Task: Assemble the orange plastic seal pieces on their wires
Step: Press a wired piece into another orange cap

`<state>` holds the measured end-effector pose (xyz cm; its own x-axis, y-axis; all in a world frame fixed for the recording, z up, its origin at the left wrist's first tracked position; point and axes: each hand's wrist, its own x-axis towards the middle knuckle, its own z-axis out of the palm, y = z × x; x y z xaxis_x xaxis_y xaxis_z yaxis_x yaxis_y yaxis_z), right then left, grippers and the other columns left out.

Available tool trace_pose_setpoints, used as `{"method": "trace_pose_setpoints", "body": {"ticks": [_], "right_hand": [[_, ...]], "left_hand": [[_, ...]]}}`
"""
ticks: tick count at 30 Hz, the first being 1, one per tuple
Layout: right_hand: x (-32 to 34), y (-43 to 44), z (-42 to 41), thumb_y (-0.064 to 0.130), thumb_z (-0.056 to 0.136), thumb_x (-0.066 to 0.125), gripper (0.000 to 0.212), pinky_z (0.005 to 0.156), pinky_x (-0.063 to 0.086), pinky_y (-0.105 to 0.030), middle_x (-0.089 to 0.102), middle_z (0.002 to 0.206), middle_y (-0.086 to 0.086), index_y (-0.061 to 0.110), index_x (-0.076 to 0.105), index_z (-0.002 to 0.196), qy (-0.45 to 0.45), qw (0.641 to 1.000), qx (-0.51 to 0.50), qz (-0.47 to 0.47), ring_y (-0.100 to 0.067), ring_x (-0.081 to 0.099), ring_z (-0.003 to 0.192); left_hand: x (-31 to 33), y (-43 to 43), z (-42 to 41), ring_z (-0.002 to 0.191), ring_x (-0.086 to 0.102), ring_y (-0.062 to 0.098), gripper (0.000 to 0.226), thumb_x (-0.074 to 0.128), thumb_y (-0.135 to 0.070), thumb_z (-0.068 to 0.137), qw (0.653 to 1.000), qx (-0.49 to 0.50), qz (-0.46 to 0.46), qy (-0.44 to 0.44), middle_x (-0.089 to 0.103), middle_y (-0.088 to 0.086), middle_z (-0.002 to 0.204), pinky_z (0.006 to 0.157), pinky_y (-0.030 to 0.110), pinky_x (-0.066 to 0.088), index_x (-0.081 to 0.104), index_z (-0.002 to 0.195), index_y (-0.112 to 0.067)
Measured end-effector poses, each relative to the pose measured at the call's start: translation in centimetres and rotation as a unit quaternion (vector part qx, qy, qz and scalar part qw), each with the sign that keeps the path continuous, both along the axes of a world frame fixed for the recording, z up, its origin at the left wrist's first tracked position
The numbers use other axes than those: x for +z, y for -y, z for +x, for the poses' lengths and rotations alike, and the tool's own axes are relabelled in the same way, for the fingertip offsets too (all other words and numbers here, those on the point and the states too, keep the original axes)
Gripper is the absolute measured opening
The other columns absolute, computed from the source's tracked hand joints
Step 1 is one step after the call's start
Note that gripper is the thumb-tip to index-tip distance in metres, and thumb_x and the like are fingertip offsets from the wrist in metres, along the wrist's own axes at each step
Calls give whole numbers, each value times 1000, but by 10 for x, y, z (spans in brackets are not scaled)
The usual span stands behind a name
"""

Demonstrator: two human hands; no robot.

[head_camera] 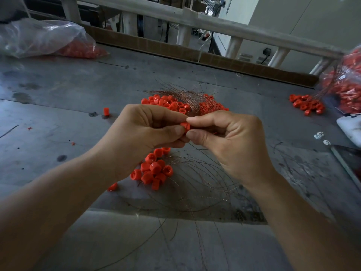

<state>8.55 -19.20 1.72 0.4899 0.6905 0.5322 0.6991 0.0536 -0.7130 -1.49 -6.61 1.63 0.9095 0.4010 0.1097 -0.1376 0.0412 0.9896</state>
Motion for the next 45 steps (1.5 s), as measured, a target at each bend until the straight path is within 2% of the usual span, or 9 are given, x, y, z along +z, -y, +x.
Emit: {"method": "trace_pose_setpoints", "body": {"ticks": [5,11,17,23,27,32,37,42,45], "right_hand": [[-1,0,0,13,67,73,30,67,52,-13,63,78,13,13,65,96,6,1000,-8,17,-1,65,74],[-4,-1,-2,9,67,72,18,66,52,-15,66,76,-1,0,71,83,126,992,-20,22,-10,63,75],[-1,2,0,14,68,73,25,66,51,-14,63,77,13,13,67,92,30,999,10,21,0,63,72],[0,0,1,21,65,70,25,61,52,-17,66,75,10,17,67,89,-45,997,50,32,-4,65,66],[-1,0,1,23,63,70,18,64,52,-16,65,75,12,22,67,81,-52,997,61,20,-3,65,69],[2,0,4,30,70,66,32,72,45,-14,58,78,14,27,62,102,16,993,96,-65,0,56,78],[3,-1,3,28,76,61,10,68,39,-9,50,77,16,25,64,85,47,988,99,-112,5,49,75],[1,-1,-2,23,82,58,4,65,37,-9,46,78,15,20,54,82,80,987,72,-117,3,46,71],[-1,-2,-5,21,82,56,6,66,37,-9,45,78,14,21,51,80,81,987,64,-121,0,46,72]], "left_hand": [[0,2,0,62,69,14,19,62,-10,56,1000,0,-5,7,71,9,68,55,15,52,72,72,-15],[-1,2,-2,61,69,11,21,64,-13,56,999,-3,47,7,72,6,69,56,14,52,73,75,-16],[-2,0,-1,60,68,12,21,63,-15,53,999,-42,-33,-5,70,6,65,55,17,53,76,70,-17],[1,-4,-2,63,69,17,34,66,-14,53,997,-64,-51,-12,71,12,73,54,19,54,70,87,-12],[3,-5,-4,61,69,15,44,65,-14,53,996,-79,-45,-26,70,9,69,53,18,53,63,98,-11],[3,-9,-6,58,67,16,48,63,-11,56,990,-120,-54,-47,69,10,69,52,19,54,61,104,-12],[3,-9,-7,61,68,17,45,68,-13,64,986,-145,-77,-42,69,11,69,53,20,54,59,108,-11],[5,0,-8,66,70,18,57,68,-30,55,993,-105,60,-11,71,10,73,58,22,55,54,110,-24],[4,2,-7,66,70,23,59,68,-28,55,993,-93,74,-10,70,16,76,58,25,56,52,112,-27]]}}
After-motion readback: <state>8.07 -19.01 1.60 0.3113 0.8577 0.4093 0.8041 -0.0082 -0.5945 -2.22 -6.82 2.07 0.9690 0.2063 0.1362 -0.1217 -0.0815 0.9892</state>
